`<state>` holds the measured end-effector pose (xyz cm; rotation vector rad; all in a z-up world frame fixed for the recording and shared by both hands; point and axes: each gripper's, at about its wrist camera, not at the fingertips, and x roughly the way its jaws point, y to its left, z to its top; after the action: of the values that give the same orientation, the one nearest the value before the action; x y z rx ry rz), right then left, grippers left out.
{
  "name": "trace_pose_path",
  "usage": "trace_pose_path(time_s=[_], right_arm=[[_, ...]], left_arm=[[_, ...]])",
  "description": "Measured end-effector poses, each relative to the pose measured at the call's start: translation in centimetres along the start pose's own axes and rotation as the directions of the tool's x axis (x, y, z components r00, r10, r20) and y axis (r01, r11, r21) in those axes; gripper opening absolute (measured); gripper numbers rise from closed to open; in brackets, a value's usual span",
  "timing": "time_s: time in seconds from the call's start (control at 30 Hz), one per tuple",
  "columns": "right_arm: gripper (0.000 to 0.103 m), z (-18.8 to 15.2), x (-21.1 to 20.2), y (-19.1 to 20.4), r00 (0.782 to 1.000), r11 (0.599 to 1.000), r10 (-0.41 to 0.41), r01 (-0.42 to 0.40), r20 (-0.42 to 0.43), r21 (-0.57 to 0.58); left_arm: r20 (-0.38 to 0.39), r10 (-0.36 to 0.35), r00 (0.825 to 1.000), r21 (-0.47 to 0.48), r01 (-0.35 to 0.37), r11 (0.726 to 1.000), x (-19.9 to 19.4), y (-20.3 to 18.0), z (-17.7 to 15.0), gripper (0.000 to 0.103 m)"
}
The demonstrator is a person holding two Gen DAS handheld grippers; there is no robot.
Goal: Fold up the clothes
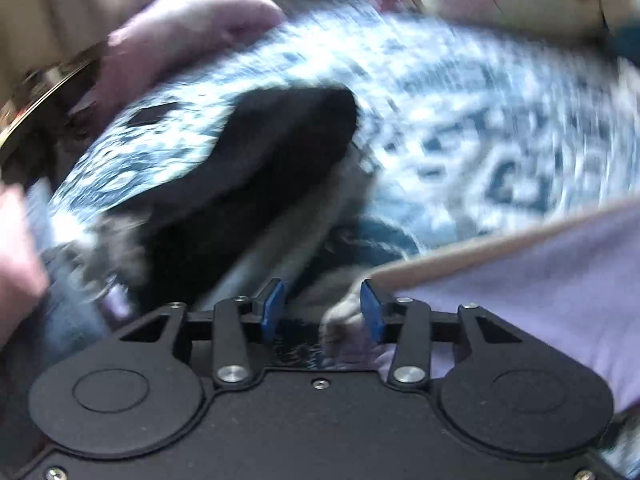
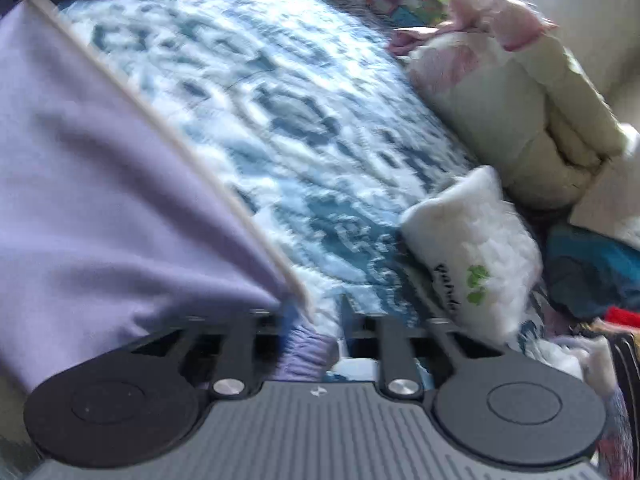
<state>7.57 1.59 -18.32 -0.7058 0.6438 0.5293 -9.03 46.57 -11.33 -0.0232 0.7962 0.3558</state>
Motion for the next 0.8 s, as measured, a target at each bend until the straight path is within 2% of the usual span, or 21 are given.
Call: trace_pose_path(time_s=[0.03, 0.13, 0.23, 0.33, 0.4, 0.5, 0.53, 0.63, 0.7, 0.73, 0.8], right_arm=[[0.054, -0.1, -0.7, -0.4, 1.0, 0.999, 0.009, -0.009, 0.016, 0.041], [0.054, -0.5, -3.1, -1.8, 0.996, 0.983, 0.043, -0.055, 0.075, 0.175], [0.052, -1.0, -5.6, -3.2, 0.988, 0.947, 0.069, -0.108, 0.138, 0.302], [0.049, -1.6, -6.7, -2.4, 0.972, 0.901, 0.157, -0.214, 0.177, 0.377], [0.045, -2.1, -6.7, -1.5, 0.953, 0.863, 0.23, -0.293, 0.196, 0.411], [0.042, -2.5, -5.3, 0.4, 0.955, 0.873, 0.261, -0.296, 0.143, 0.387], [0.037, -2.7, -4.7, 0.9, 0.96, 0.881, 0.259, -0.28, 0.107, 0.382], [0.035, -3.2, -4.7, 1.1, 0.963, 0.882, 0.248, -0.271, 0.109, 0.385], [0.035, -3.5, -4.3, 1.0, 0.971, 0.888, 0.22, -0.238, 0.091, 0.394], [0.035, -3.6, -3.5, 1.3, 0.975, 0.898, 0.214, -0.219, 0.055, 0.383], [0.036, -3.5, -3.7, 1.8, 0.977, 0.911, 0.204, -0.213, 0.061, 0.353]], left_arm=[[0.024, -0.016, 1.0, -0.061, 0.018, 0.998, -1.0, 1.0, -0.5, 0.041], [0.065, -0.039, 0.997, -0.172, 0.049, 0.984, -2.6, 2.5, -2.2, 0.04], [0.056, -0.106, 0.993, -0.3, 0.118, 0.947, -2.2, 2.9, -4.1, 0.04], [0.038, -0.156, 0.987, -0.384, 0.159, 0.909, -1.1, 2.3, -5.9, 0.04], [0.018, -0.133, 0.991, -0.382, 0.13, 0.915, -0.6, 1.4, -6.5, 0.028], [0.014, -0.084, 0.996, -0.375, 0.083, 0.923, -1.1, 0.9, -6.4, 0.005], [0.029, -0.076, 0.997, -0.378, 0.081, 0.922, -1.8, 1.0, -6.2, 0.005], [0.058, -0.06, 0.996, -0.362, 0.077, 0.929, -2.9, 1.2, -5.8, 0.005], [-0.006, -0.046, 0.999, -0.32, 0.042, 0.946, -1.3, 0.9, -6.1, 0.006], [-0.04, -0.037, 0.999, -0.298, 0.023, 0.954, -0.4, 0.7, -6.3, 0.01], [-0.005, 0.005, 1.0, -0.274, -0.006, 0.962, -1.5, 0.4, -6.2, 0.014]])
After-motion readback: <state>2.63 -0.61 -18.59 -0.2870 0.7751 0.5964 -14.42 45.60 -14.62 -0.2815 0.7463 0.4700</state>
